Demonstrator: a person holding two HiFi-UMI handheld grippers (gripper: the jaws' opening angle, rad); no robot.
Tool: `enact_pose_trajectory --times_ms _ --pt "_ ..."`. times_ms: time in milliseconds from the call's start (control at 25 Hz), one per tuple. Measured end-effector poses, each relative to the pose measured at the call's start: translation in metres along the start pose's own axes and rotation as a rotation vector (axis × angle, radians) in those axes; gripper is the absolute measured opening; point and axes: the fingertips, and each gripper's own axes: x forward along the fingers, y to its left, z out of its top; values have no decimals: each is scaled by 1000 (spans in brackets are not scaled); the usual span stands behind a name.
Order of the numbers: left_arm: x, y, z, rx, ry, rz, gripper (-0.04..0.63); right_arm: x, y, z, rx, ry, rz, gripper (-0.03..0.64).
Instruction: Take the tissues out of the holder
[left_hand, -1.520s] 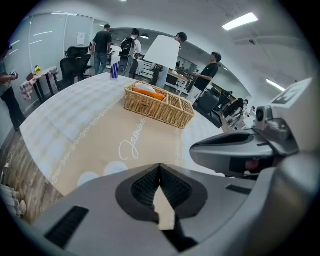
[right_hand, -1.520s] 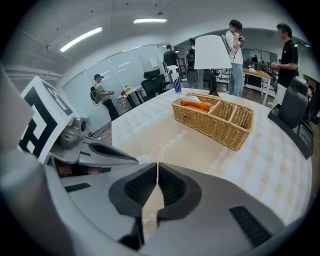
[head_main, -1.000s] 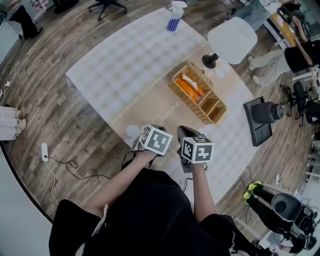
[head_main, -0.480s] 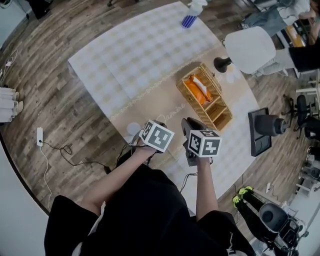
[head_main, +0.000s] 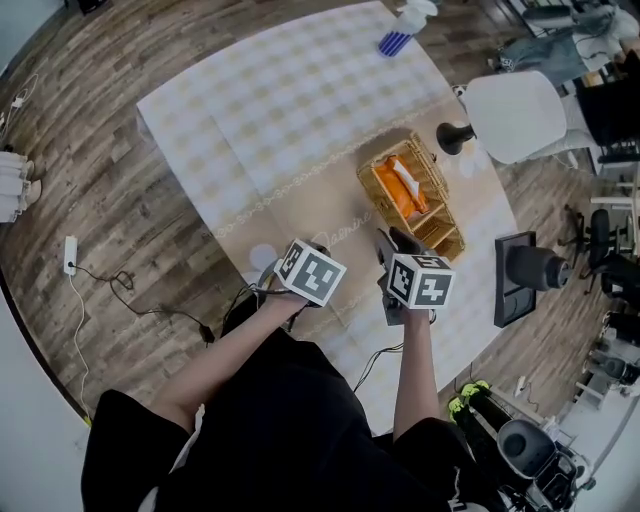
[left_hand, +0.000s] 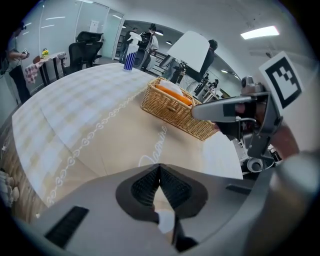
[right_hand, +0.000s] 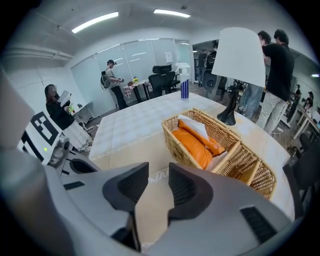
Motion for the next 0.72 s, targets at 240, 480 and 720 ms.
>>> enact_pose_trajectory --times_ms 240,480,720 --pt "3 3 -3 -4 4 -3 2 0 -13 19 -14 -11 -4 140" --pt "5 3 1 -7 -1 -5 2 3 -30 35 -59 -20 -43 153" --pt "7 6 -6 -17 10 -6 2 4 -52 47 -105 -8 -90 163"
